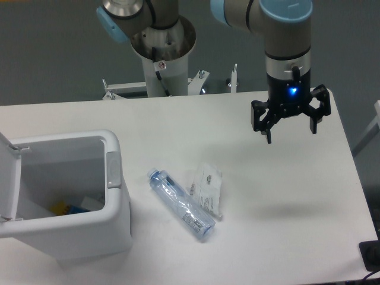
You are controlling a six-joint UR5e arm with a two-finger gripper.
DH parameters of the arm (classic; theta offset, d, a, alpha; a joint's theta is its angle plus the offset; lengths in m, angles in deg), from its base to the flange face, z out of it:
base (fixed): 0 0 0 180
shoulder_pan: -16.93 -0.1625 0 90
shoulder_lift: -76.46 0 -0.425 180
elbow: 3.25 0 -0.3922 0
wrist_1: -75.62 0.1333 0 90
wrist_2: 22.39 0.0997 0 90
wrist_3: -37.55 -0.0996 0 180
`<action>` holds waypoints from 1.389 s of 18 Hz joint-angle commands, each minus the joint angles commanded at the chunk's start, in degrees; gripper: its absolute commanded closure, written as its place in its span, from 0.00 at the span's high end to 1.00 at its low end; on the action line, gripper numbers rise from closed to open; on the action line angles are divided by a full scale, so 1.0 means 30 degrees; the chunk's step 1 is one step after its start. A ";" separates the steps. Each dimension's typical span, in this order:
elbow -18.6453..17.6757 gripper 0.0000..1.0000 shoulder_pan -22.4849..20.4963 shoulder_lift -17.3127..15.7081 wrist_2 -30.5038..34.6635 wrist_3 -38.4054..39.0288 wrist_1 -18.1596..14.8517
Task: Place the trash in the trash can
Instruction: 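Lower the open gripper onto the crumpled clear plastic bag and close it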
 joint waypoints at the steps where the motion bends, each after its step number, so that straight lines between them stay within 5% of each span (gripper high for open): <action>1: -0.0087 1.00 0.0088 0.0000 0.0232 0.0058 0.0145; 13: -0.4303 1.00 0.0584 0.0262 0.0293 0.0175 0.2397; 20: -0.5302 1.00 0.1347 0.1697 0.0001 0.0264 0.3135; 25: -0.5361 1.00 0.2371 0.3835 -0.0996 0.0322 0.3748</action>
